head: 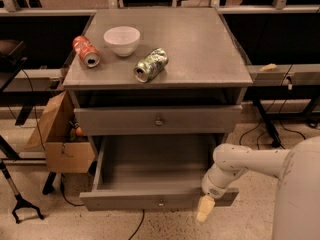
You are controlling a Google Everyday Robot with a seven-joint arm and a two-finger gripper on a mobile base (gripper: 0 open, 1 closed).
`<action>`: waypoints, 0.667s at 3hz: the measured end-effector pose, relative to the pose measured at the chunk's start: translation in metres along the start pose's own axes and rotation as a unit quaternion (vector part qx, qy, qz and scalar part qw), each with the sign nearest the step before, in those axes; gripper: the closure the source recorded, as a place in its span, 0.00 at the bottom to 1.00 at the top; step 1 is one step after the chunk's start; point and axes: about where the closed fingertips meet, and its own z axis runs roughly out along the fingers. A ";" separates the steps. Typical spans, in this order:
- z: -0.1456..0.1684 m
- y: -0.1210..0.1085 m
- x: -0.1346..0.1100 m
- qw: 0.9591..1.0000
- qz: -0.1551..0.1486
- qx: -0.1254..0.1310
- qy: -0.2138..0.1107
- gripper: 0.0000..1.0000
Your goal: Open middle drawer
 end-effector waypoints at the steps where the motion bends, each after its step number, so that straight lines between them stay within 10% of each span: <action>1: 0.002 0.004 0.001 1.000 -0.001 -0.005 -0.001 0.00; 2: 0.000 0.001 -0.001 1.000 -0.002 -0.005 -0.001 0.19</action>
Offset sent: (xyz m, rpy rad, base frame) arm -0.1574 0.0149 -0.0798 0.1202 0.1708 0.1032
